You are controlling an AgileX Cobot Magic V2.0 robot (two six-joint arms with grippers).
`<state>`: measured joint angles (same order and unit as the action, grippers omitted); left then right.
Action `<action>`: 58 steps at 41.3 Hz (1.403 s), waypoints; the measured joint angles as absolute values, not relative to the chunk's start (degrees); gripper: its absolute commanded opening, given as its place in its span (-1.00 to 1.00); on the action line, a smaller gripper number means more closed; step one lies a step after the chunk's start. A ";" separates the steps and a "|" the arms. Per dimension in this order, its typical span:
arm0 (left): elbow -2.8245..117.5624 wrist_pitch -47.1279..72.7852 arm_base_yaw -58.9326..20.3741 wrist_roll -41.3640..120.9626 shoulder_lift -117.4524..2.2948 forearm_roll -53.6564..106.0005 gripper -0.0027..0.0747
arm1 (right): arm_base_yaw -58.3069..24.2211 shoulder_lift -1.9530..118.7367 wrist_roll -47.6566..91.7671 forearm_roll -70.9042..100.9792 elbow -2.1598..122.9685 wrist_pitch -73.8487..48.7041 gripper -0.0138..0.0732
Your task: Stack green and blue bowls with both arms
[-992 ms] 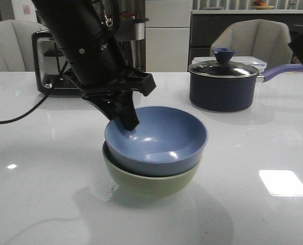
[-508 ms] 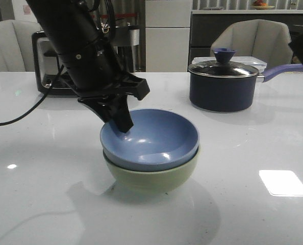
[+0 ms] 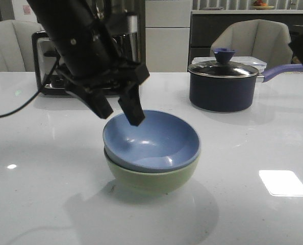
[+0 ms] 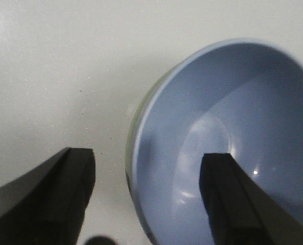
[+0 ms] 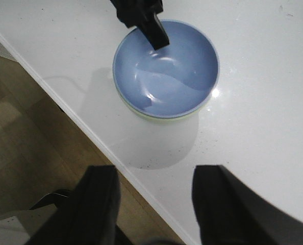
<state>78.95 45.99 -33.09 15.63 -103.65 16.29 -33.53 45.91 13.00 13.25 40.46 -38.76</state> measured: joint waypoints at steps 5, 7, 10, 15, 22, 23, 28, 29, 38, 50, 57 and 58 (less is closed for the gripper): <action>76.48 45.87 -34.42 15.87 -95.64 16.19 0.38 | -33.53 45.91 13.00 13.25 40.46 -38.76 0.34; 74.81 45.87 -35.29 15.90 -92.65 15.98 0.38 | -33.53 45.91 13.00 13.25 40.46 -38.76 0.34; 71.68 46.00 -36.76 15.99 -87.15 15.01 0.38 | -33.53 45.91 13.00 13.25 40.46 -38.86 0.34; 66.50 46.35 -38.62 16.13 -78.32 13.62 0.38 | -33.53 45.91 13.00 13.15 40.46 -39.23 0.34; 59.86 47.58 -39.16 15.44 -67.19 11.32 0.38 | -32.84 45.37 11.90 10.45 40.46 -40.10 0.34; 59.21 47.84 -39.16 14.59 -65.83 10.30 0.38 | -32.33 45.05 11.47 10.00 40.46 -40.41 0.34; 55.93 49.37 -39.16 9.14 -58.14 4.00 0.38 | -29.60 42.64 8.87 7.60 40.46 -42.48 0.34; 55.21 49.82 -39.16 8.12 -56.89 2.83 0.38 | -29.05 41.91 8.25 7.15 40.46 -42.97 0.34; 49.77 51.21 -39.16 3.14 -44.96 -1.97 0.38 | -26.05 35.54 6.75 6.16 39.54 -49.45 0.34; 45.83 51.04 -39.16 2.68 -39.40 -2.19 0.12 | -26.07 31.94 6.65 6.24 35.78 -51.01 0.14; 45.74 50.35 -39.16 2.68 -39.40 -2.19 -0.36 | -26.07 31.91 6.65 6.24 35.78 -51.01 -0.32; 45.74 50.31 -39.16 2.68 -39.40 -2.19 -0.44 | -26.07 31.91 6.65 6.24 35.78 -51.01 -0.38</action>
<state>45.74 50.31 -39.16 2.68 -39.40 -2.19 -26.07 31.91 6.65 6.24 35.78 -51.01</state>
